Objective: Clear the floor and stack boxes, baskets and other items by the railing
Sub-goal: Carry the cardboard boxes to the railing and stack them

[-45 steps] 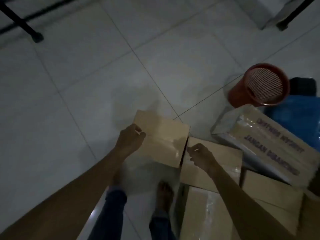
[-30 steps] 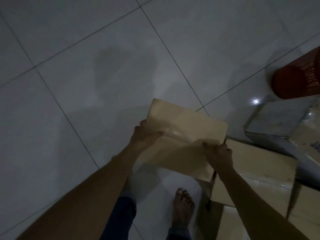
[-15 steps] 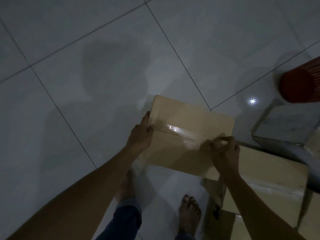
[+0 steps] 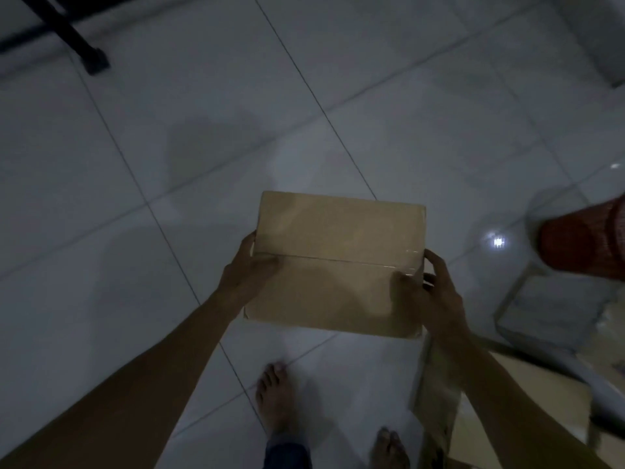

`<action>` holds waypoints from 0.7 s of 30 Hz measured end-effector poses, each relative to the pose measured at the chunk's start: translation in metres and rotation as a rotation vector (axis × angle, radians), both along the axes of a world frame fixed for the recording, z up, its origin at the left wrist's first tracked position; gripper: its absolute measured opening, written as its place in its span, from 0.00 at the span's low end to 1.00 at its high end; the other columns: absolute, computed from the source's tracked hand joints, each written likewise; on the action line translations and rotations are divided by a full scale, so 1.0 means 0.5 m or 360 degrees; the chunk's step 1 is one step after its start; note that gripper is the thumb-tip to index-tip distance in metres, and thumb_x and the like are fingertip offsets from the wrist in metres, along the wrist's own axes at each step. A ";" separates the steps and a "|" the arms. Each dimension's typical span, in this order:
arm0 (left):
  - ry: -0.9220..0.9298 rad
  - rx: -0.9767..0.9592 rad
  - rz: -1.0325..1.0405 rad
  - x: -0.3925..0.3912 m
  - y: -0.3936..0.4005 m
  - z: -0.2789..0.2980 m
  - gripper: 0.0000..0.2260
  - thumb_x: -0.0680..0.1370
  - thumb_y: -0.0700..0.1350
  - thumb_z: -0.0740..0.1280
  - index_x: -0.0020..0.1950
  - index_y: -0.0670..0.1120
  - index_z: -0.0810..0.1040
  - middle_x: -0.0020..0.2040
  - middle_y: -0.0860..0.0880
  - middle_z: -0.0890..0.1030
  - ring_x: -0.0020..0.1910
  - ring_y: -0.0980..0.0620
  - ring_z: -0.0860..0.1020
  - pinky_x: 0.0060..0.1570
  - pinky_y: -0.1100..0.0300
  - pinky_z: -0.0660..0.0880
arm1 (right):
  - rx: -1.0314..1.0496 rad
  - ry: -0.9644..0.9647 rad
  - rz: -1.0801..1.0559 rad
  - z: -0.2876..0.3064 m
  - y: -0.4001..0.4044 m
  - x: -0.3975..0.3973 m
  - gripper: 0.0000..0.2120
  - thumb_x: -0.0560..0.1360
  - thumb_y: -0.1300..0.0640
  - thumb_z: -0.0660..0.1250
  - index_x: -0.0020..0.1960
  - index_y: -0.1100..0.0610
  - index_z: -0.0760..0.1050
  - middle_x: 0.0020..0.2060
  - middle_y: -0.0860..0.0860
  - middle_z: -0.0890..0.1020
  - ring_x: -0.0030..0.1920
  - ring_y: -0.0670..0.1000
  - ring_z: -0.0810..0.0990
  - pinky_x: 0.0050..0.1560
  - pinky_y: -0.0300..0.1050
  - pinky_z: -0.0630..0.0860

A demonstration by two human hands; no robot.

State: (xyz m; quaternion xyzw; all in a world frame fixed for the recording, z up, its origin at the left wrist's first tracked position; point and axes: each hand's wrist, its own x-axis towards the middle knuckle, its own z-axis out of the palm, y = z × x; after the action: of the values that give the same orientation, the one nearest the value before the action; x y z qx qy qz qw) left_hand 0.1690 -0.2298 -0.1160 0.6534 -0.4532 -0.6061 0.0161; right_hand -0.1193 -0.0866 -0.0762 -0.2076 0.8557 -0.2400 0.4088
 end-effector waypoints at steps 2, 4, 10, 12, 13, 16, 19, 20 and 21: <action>0.0010 -0.0047 0.0053 0.035 -0.073 0.053 0.41 0.63 0.67 0.72 0.74 0.67 0.61 0.62 0.48 0.79 0.61 0.43 0.78 0.63 0.43 0.75 | -0.0021 0.0020 0.0086 0.043 -0.086 0.019 0.30 0.79 0.46 0.67 0.77 0.44 0.61 0.53 0.55 0.82 0.60 0.60 0.79 0.56 0.50 0.73; 0.0018 -0.0111 0.0095 0.063 -0.145 0.103 0.41 0.63 0.66 0.74 0.73 0.67 0.62 0.60 0.48 0.79 0.59 0.44 0.79 0.62 0.44 0.76 | -0.0032 0.0018 0.0136 0.081 -0.167 0.041 0.31 0.79 0.47 0.68 0.78 0.44 0.59 0.49 0.55 0.83 0.56 0.58 0.79 0.54 0.49 0.71; 0.0006 -0.0231 0.0217 0.107 -0.382 0.186 0.41 0.59 0.63 0.76 0.70 0.57 0.68 0.62 0.48 0.78 0.58 0.46 0.79 0.57 0.45 0.79 | 0.0015 -0.0105 0.0029 0.132 -0.426 0.090 0.32 0.74 0.48 0.73 0.73 0.50 0.61 0.60 0.53 0.79 0.59 0.59 0.78 0.60 0.57 0.77; 0.0014 -0.0242 0.0226 0.111 -0.466 0.187 0.40 0.60 0.61 0.75 0.70 0.55 0.68 0.60 0.49 0.78 0.57 0.46 0.78 0.51 0.52 0.80 | 0.0030 -0.0085 0.0028 0.127 -0.521 0.094 0.28 0.74 0.47 0.73 0.68 0.51 0.65 0.60 0.52 0.79 0.58 0.59 0.79 0.58 0.58 0.78; 0.0008 -0.0268 0.0227 0.111 -0.507 0.183 0.40 0.61 0.61 0.75 0.70 0.55 0.68 0.57 0.51 0.78 0.56 0.47 0.78 0.46 0.56 0.78 | 0.0016 -0.0078 0.0042 0.124 -0.569 0.095 0.26 0.73 0.47 0.72 0.67 0.50 0.66 0.59 0.51 0.79 0.56 0.59 0.79 0.57 0.57 0.79; 0.0031 -0.0274 0.0271 0.107 -0.617 0.165 0.45 0.57 0.62 0.75 0.72 0.54 0.68 0.57 0.51 0.78 0.58 0.46 0.78 0.52 0.53 0.79 | -0.0028 -0.0161 0.0080 0.097 -0.709 0.093 0.25 0.71 0.44 0.72 0.64 0.44 0.69 0.59 0.49 0.80 0.53 0.56 0.81 0.55 0.58 0.81; 0.0075 -0.0267 0.0313 0.114 -0.719 0.127 0.52 0.51 0.64 0.75 0.74 0.53 0.67 0.61 0.48 0.77 0.59 0.46 0.77 0.60 0.50 0.76 | 0.0081 -0.0228 0.0162 0.066 -0.824 0.090 0.28 0.70 0.41 0.71 0.67 0.37 0.65 0.59 0.49 0.78 0.55 0.57 0.79 0.52 0.58 0.81; 0.0090 -0.0250 0.0325 0.113 -0.749 0.116 0.54 0.50 0.64 0.75 0.75 0.52 0.67 0.62 0.48 0.76 0.59 0.46 0.77 0.59 0.50 0.76 | 0.0152 -0.0248 0.0172 0.056 -0.860 0.090 0.30 0.71 0.40 0.71 0.69 0.35 0.63 0.59 0.49 0.76 0.56 0.58 0.78 0.50 0.59 0.81; 0.0101 -0.0269 0.0332 0.113 -0.778 0.094 0.54 0.50 0.65 0.75 0.75 0.52 0.67 0.62 0.48 0.76 0.59 0.46 0.76 0.58 0.51 0.75 | 0.0197 -0.0285 0.0163 0.039 -0.894 0.089 0.31 0.72 0.40 0.71 0.70 0.33 0.61 0.58 0.49 0.74 0.57 0.59 0.76 0.48 0.59 0.80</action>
State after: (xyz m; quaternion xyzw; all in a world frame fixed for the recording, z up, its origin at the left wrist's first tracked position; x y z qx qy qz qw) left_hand 0.2256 -0.6186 -0.0692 0.6738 -0.4315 -0.5812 0.1483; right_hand -0.0750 -0.5336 -0.0566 -0.2030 0.8173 -0.1830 0.5072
